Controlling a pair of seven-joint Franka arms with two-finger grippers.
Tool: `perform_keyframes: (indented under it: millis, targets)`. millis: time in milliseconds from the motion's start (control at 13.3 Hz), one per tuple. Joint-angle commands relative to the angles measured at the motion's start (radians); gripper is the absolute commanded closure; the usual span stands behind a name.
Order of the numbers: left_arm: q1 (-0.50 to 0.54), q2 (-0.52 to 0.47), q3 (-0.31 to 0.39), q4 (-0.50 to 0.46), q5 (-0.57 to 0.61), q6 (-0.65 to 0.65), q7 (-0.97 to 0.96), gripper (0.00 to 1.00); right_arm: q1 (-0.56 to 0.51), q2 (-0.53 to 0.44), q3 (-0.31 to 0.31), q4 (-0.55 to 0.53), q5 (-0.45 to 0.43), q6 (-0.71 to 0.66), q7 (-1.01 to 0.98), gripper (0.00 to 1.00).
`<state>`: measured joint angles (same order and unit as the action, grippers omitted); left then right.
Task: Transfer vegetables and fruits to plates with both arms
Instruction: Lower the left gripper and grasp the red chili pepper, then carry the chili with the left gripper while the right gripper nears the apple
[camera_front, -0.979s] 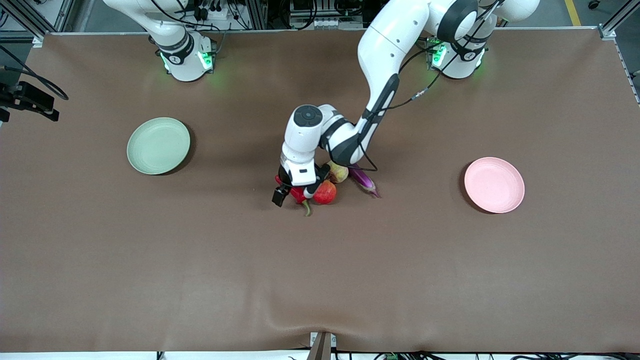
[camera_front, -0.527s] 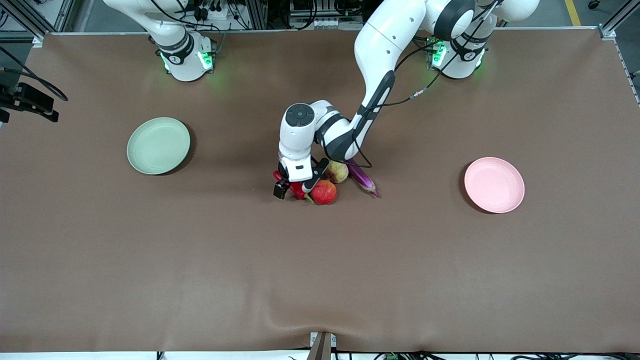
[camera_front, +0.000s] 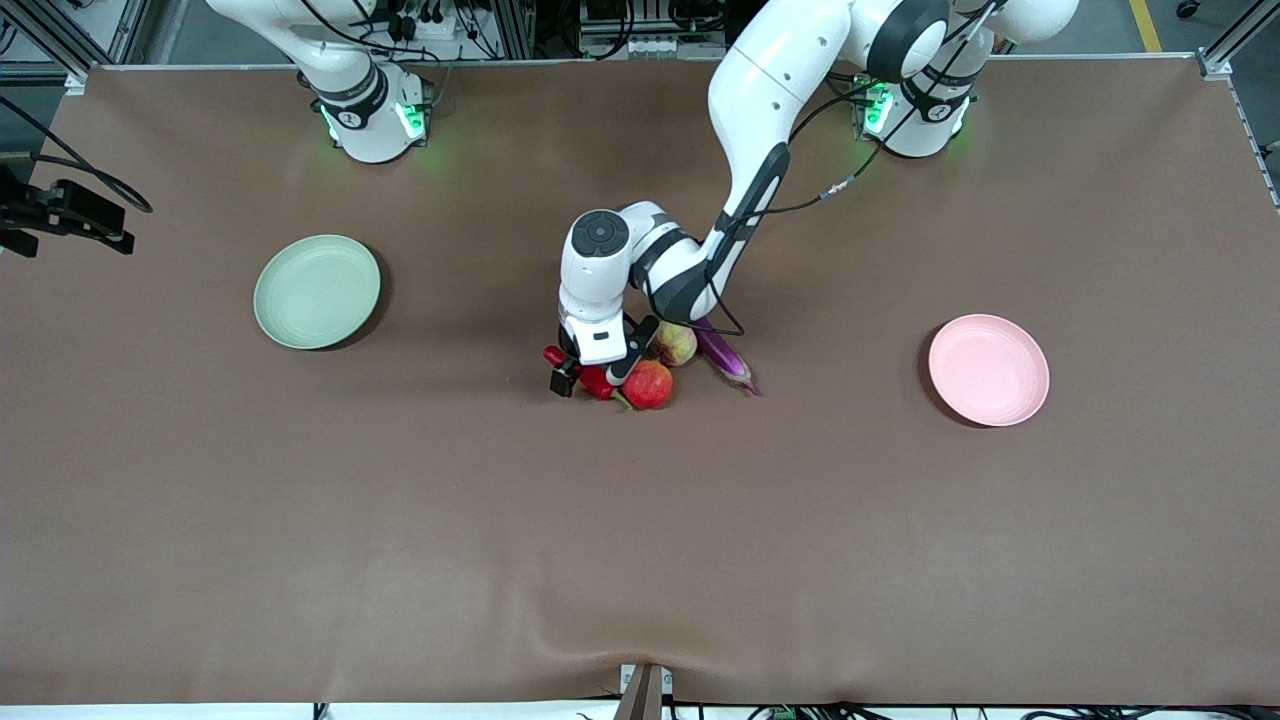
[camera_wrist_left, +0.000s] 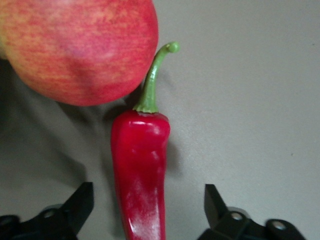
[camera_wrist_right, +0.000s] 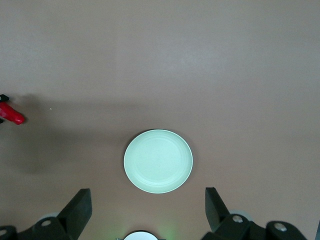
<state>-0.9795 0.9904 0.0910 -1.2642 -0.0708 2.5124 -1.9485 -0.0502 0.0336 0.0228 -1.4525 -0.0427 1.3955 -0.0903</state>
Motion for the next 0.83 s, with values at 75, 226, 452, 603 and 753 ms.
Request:
perform_keyframes:
  millis: [75, 226, 452, 603, 753]
  targets:
    - [-0.008, -0.003, 0.009, 0.008, -0.02, -0.062, -0.013, 0.89, 0.007, 0.003, 0.002, 0.009, 0.015, -0.004, -0.002, 0.0]
    - [-0.01, -0.01, 0.01, 0.008, -0.009, -0.124, -0.013, 1.0, 0.013, 0.015, 0.002, 0.009, 0.009, -0.004, -0.002, 0.0]
    - [-0.01, -0.053, 0.016, 0.009, -0.01, -0.19, -0.013, 1.0, 0.021, 0.088, 0.002, 0.009, 0.014, 0.006, -0.002, 0.0]
    - [0.002, -0.11, 0.024, 0.011, -0.012, -0.251, -0.013, 1.0, 0.041, 0.147, 0.0, 0.007, 0.0, 0.0, 0.0, 0.0]
    - [0.036, -0.188, 0.064, 0.011, -0.015, -0.308, -0.013, 1.0, 0.039, 0.157, 0.0, 0.007, 0.007, 0.0, -0.002, 0.0]
